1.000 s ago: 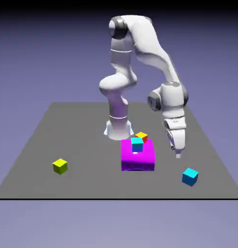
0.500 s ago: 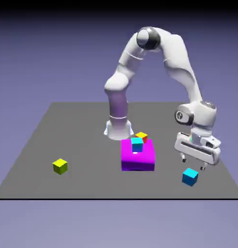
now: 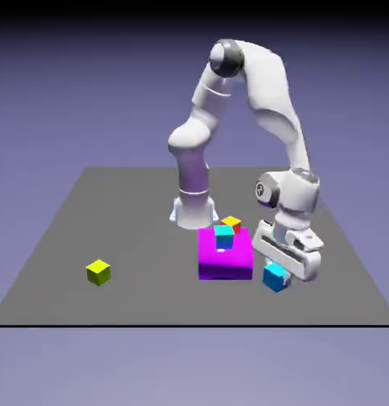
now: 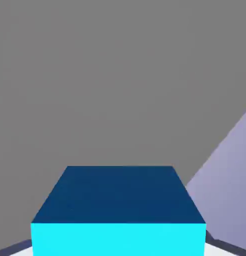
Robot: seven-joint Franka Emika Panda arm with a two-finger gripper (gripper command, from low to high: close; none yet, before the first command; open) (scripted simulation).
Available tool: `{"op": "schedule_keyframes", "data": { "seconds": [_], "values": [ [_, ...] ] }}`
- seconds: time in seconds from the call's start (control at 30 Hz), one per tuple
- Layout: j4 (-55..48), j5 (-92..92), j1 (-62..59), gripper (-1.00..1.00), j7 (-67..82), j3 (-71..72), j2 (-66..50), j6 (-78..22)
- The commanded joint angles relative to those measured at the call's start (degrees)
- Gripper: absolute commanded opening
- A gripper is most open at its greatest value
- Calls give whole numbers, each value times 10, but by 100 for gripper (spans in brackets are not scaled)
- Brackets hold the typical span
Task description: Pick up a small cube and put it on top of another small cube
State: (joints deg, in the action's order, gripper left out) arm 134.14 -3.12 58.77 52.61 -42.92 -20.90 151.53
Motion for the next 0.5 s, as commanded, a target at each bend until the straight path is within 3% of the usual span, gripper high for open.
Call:
{"op": "schedule_keyframes", "data": {
  "seconds": [0.0,0.37,0.47],
  "values": [
    [9,4,-21,-100,-4,-19,8,0],
    [113,51,-249,-100,-48,-224,101,-5],
    [119,38,-283,-100,-40,-217,96,4]
  ]
}}
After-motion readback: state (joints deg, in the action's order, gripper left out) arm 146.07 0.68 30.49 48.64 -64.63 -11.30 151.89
